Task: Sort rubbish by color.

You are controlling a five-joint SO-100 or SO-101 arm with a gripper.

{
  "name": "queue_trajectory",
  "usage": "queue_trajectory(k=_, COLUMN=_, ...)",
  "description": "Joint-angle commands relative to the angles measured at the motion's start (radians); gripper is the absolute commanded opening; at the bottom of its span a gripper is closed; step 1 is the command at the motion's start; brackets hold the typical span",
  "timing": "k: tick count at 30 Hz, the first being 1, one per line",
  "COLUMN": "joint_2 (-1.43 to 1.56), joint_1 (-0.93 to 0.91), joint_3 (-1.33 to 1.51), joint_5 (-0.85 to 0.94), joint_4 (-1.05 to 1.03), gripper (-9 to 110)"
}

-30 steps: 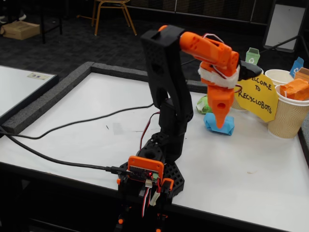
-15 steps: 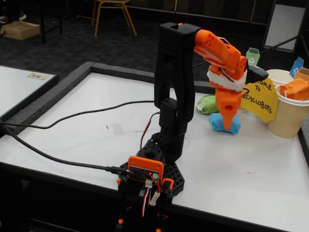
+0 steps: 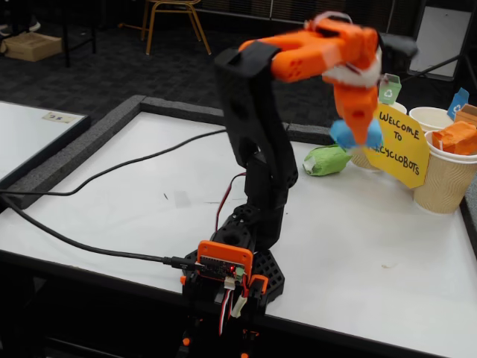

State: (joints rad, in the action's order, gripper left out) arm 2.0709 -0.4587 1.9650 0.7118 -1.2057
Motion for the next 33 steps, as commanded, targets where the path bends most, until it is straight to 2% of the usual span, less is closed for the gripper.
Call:
queue_trajectory(k=1, joint_2=0.242, joint_1=0.044, joint_3=-0.164, joint_5=0.149, joint_4=-0.029, gripper=0)
queue_trajectory(k=8, joint_2=0.302, joint_1=0.025, joint_3=-0.210, joint_5=0.479, joint_4=-0.091, gripper=0)
queue_trajectory(k=13, joint_2=0.267, joint_1=-0.046, joint_3=-0.213, joint_5=0.638, joint_4=0.023, gripper=0)
queue_trajectory(k=26, joint_2=-0.169, joint_1=-0.109, joint_3=-0.508, joint_5=0.658, joint_4=0.247, gripper=0)
queue_trajectory(k=33, joint_2=-0.399, joint_1=-0.137, joint_3=-0.661, joint_5=0.658, joint_4=0.480, gripper=0)
